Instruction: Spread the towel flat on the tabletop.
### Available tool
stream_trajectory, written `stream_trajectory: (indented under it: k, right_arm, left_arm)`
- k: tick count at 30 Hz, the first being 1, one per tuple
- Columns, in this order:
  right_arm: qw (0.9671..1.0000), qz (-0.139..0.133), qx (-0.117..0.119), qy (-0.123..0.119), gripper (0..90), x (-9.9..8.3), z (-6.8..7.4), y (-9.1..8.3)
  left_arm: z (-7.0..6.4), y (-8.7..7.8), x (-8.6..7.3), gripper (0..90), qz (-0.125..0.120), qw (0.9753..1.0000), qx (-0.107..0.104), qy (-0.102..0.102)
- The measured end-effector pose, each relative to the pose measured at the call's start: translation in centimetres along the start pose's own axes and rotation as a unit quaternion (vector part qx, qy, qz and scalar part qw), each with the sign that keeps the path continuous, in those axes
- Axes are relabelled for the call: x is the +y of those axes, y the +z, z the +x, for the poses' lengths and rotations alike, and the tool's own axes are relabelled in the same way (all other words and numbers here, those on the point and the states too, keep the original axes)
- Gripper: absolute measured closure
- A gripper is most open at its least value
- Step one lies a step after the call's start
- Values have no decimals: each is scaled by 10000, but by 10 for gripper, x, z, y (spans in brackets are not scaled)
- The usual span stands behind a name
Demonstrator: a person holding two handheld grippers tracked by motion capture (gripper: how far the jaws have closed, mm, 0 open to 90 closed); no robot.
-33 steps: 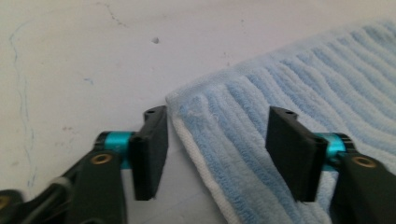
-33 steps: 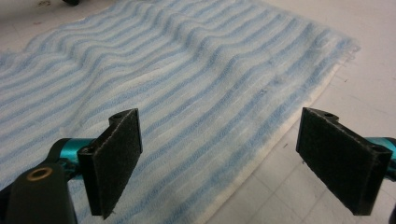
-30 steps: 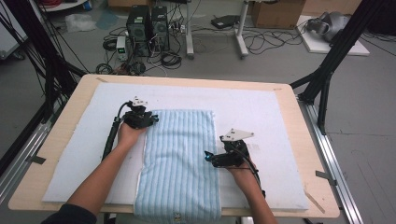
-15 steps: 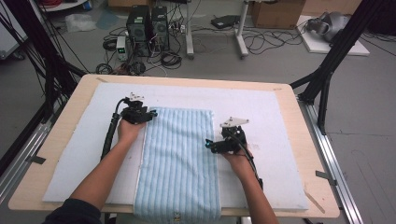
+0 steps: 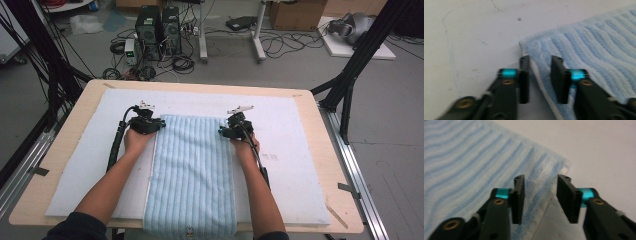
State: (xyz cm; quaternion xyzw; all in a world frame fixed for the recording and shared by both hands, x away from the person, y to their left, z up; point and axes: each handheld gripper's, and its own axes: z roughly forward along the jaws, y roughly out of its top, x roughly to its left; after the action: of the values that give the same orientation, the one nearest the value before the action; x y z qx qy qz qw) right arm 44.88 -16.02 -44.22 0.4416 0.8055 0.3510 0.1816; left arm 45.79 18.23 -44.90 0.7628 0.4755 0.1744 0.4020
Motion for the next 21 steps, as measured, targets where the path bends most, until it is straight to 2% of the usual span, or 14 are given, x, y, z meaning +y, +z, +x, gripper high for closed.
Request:
stream_trajectory:
  k: [1, 2, 3, 4, 7, 8, 12, 14, 15, 16, 17, 18, 19, 21]
  right_arm:
    - [10000, 51, -17, -70, 640, 0, 0, 2]
    - [10000, 6, 63, 3, 747, 0, 0, 4]
    - [9998, -8, 198, 66, 833, 1, -1, 5]
    - [9997, 18, 249, 33, 854, 2, -1, 6]
    - [9998, 92, -90, -165, 864, 10, -1, 8]
    - [9997, 93, -169, -149, 864, 12, -4, 9]
    - [9979, -231, -552, -228, 865, 19, -7, 11]
    - [9966, -184, -773, -230, 861, 21, -6, 15]
    - [9962, -185, -833, -157, 844, 22, -6, 16]
    - [9955, -243, -909, -112, 791, 23, -6, 16]
    - [9949, -320, -952, -12, 697, 24, -7, 16]
    - [9947, -406, -945, 56, 664, 25, -9, 15]
    - [9945, -469, -931, 98, 653, 25, -9, 13]
    - [9942, -521, -925, 153, 604, 26, -13, 8]
  left_arm:
    - [-2, 1, 0, 863, 16, 9999, 58, 101]
    - [-5, 1, 1, 869, 17, 9998, 100, 189]
    - [-6, 2, 1, 873, 0, 9998, 100, 181]
    - [-5, 3, 2, 876, -11, 9998, 111, 188]
    - [1, 5, 3, 881, -175, 9996, 159, -159]
    - [3, 6, 5, 881, -178, 9993, 123, -295]
    - [1, 14, 17, 881, -283, 9989, 324, -183]
    - [0, 17, 24, 875, -406, 9979, 423, -282]
    - [-1, 17, 26, 855, -434, 9971, 535, -323]
    - [-1, 17, 26, 769, -448, 9964, 633, -353]
    - [-1, 17, 25, 635, -392, 9962, 666, -405]
    - [1, 16, 24, 554, -322, 9963, 675, -419]
    - [3, 15, 23, 518, -238, 9965, 709, -376]
    - [6, 11, 20, 499, -235, 9962, 732, -397]
